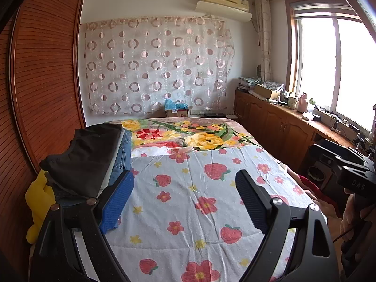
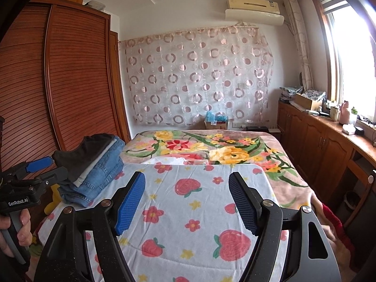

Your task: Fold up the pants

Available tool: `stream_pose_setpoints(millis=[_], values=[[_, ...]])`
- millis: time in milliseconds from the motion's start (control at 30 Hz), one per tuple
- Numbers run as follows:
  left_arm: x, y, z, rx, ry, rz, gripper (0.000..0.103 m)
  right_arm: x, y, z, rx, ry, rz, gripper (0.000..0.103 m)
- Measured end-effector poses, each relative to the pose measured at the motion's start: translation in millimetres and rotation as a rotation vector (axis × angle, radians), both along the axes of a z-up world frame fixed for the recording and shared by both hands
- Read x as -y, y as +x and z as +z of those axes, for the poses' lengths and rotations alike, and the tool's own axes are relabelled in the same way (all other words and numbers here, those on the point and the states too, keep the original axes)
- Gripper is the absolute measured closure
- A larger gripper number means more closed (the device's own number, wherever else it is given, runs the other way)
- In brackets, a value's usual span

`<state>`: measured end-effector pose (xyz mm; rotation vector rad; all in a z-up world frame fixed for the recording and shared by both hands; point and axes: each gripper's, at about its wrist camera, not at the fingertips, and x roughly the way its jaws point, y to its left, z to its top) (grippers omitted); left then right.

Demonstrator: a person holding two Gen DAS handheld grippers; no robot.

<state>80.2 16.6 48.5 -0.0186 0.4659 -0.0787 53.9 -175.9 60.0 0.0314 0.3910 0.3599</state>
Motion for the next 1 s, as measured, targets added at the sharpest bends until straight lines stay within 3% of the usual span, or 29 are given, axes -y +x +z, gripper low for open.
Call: stream_pose_setpoints(millis=[1000], values=[[2.4, -5.5, 2.4, 0.018, 0.010, 0.004, 0.014, 5.2, 5.6, -4.7, -0.002, -0.006, 0.008, 0.028]])
